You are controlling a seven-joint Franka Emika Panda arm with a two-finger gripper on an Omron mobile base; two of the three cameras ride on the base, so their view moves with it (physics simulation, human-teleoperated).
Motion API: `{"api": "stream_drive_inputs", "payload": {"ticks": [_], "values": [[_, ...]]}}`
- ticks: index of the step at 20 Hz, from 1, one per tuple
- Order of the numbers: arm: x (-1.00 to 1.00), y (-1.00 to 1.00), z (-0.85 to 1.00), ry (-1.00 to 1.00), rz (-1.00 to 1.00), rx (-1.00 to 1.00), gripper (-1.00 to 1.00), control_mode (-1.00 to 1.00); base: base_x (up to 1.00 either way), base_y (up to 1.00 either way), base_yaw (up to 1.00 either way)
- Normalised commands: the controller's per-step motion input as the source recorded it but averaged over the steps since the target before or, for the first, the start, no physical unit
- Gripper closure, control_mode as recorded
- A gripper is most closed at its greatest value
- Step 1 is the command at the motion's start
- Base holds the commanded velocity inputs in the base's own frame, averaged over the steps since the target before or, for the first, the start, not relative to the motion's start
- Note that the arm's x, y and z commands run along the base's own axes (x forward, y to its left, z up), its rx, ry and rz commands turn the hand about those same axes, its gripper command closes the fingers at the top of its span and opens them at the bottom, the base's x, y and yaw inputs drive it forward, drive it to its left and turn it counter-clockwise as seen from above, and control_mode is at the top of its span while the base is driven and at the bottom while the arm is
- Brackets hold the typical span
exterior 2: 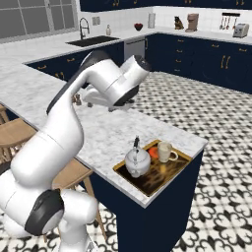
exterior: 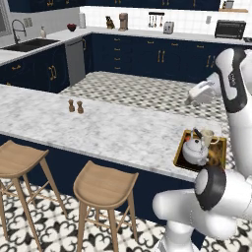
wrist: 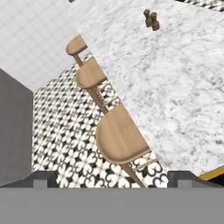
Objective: Pick the kettle from the counter and place it on the tray. Then pick the mug from the cabinet and place it on the tray. Then close the cabinet doors.
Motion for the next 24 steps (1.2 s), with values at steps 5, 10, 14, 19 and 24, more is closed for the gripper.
{"api": "stream_drive_inputs", "payload": {"ticks": [5,10,14,19,24], "values": [[-0.29,0.24,0.00,0.03,-0.48,-0.14,-1.00,-1.00,0.00,0.00,0.00],[-0.43,0.13,-0.05,0.05,-0.33,-0.01,-1.00,-1.00,0.00,0.00,0.00],[-0.46,0.03,-0.13,0.00,-0.25,0.00,-1.00,-1.00,0.00,0.00,0.00],[-0.10,0.02,-0.04,0.00,-0.02,0.00,-1.00,-1.00,0.00,0.00,0.00],[0.00,0.01,0.00,0.00,0.00,-0.01,-1.00,1.00,-0.57,-0.01,-0.11]]}}
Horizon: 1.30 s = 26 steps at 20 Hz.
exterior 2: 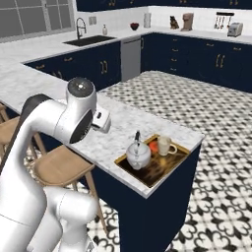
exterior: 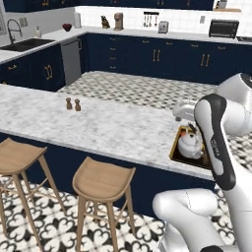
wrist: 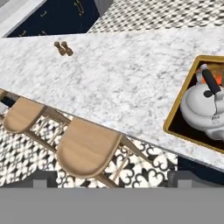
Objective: Pick the kettle from the counter and place it on the tray. Then pick the mug from the cabinet and place it on the tray. Then close the cabinet doors.
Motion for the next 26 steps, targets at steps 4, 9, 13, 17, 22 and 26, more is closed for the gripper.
{"api": "stream_drive_inputs", "payload": {"ticks": [4,9,13,17,22,26], "values": [[0.00,0.00,0.00,0.00,0.00,0.00,-1.00,1.00,-1.00,-0.20,-0.33],[0.00,0.00,0.00,0.00,0.00,0.00,-1.00,1.00,-0.82,-0.18,-0.47],[0.00,0.00,0.00,0.00,0.00,0.00,-1.00,1.00,-0.30,-0.04,-0.82],[0.00,0.00,0.00,0.00,0.00,0.00,-1.00,1.00,-0.10,0.00,-0.91],[0.00,0.00,0.00,0.00,0.00,0.00,-1.00,1.00,0.00,0.00,-0.86],[0.00,0.00,0.00,0.00,0.00,0.00,-1.00,1.00,0.01,-0.16,-0.73]]}}
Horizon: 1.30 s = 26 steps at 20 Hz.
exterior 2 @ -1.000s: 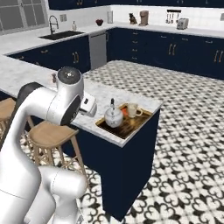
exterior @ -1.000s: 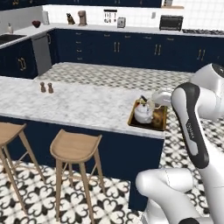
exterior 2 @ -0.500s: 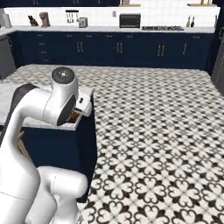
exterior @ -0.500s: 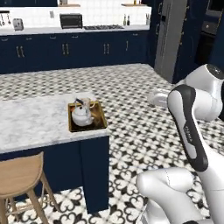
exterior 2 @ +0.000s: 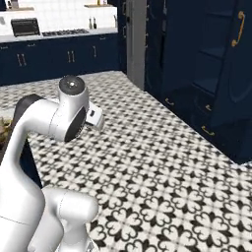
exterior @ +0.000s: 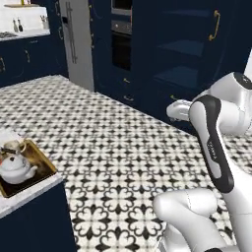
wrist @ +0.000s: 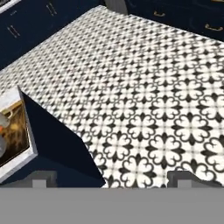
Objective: Pick the kettle from the counter and place it on the tray. Then pick the mug from the cabinet and place it on the tray. Then close the cabinet doors.
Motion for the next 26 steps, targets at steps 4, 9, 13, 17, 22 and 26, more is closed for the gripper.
{"api": "stream_drive_inputs", "payload": {"ticks": [4,9,13,17,22,26], "values": [[0.00,0.00,0.00,0.00,0.00,0.00,-1.00,1.00,0.24,-0.07,-0.68],[0.00,0.00,0.00,0.00,0.00,0.00,-1.00,1.00,0.76,0.25,-0.56],[0.00,0.00,0.00,0.00,0.00,0.00,-1.00,1.00,1.00,0.26,-0.43],[0.00,0.00,0.00,0.00,0.00,0.00,-1.00,1.00,0.86,-0.23,-0.08],[0.00,0.00,0.00,0.00,0.00,0.00,-1.00,1.00,0.62,-0.22,0.01],[0.00,0.00,0.00,0.00,0.00,0.00,-1.00,1.00,0.88,0.32,0.01]]}}
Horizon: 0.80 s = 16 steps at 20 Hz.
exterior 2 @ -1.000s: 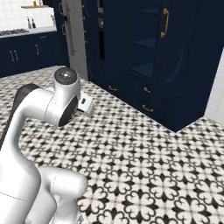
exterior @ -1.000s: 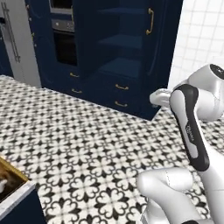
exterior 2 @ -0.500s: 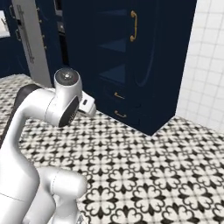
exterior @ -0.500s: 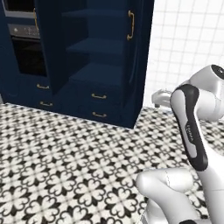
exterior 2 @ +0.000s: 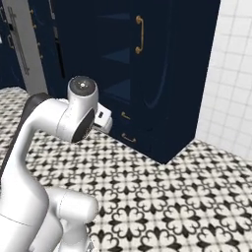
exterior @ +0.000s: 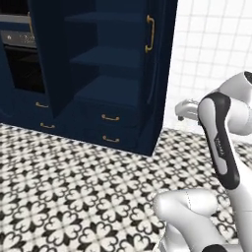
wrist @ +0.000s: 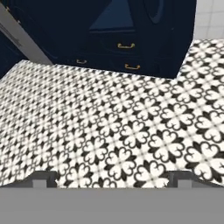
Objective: Pick the kettle from the counter and place it on the tray. Then pick the mug from the cabinet and place it on the tray. Then close the cabinet doors.
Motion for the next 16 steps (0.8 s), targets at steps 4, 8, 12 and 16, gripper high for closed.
{"api": "stream_drive_inputs", "payload": {"ticks": [4,8,12,16], "values": [[0.00,0.00,0.00,0.00,0.00,0.00,-1.00,1.00,0.96,0.69,-0.01],[0.00,0.00,0.00,0.00,0.00,0.00,-1.00,1.00,0.89,0.67,0.00],[0.00,0.00,0.00,0.00,0.00,0.00,-1.00,1.00,0.83,0.65,-0.07],[0.00,0.00,0.00,0.00,0.00,0.00,-1.00,1.00,0.70,0.62,-0.22]]}}
